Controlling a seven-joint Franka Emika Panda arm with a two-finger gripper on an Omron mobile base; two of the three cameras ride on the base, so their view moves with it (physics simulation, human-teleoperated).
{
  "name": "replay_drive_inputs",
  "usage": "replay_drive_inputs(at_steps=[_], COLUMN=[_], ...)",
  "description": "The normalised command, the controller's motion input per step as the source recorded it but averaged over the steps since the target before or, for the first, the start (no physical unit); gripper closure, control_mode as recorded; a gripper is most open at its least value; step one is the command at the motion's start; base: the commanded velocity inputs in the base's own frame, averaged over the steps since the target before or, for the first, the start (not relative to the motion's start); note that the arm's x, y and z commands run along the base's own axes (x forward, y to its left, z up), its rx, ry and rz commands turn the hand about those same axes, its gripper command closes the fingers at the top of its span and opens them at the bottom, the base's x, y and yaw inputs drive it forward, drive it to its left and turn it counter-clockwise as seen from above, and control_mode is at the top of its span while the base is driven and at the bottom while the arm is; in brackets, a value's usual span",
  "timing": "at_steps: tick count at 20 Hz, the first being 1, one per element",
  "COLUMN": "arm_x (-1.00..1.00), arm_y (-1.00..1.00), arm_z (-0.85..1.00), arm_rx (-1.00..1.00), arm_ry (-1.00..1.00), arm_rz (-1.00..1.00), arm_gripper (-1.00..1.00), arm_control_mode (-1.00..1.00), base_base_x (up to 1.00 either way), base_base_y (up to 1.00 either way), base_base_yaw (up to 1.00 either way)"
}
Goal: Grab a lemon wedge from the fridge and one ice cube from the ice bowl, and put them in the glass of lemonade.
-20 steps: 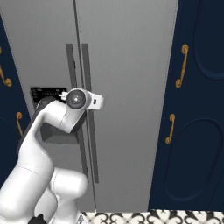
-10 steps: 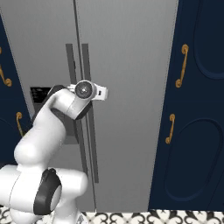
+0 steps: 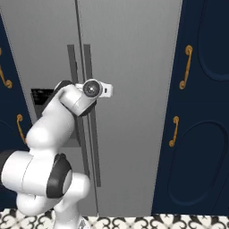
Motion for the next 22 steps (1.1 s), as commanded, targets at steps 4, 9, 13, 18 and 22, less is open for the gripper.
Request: replay_drive_inputs(at_steps=[4,9,13,18,22], arm_x=[0.76,0.43,-0.29,-0.72,-0.82], arm_y=[0.00,0.00,-0.08,-0.37,-0.56], arm_z=[-0.12,-0.07,0.01,0.01,0.00], arm_rx=[0.00,0.00,0.00,0.01,0.02], arm_ry=[-0.03,-0.01,0.07,0.08,0.06], arm_rz=[0.00,0.00,0.00,0.00,0.00], arm_gripper=[-1.00,1.00,1.00,1.00,1.00], arm_control_mode=[-1.00,-1.00,-1.00,-1.00,-1.00], base_base_x=[0.00,0.00,0.00,0.00,0.00], base_base_y=[0.00,0.00,0.00,0.00,0.00], base_base_yaw=[0.00,0.00,0.00,0.00,0.00])
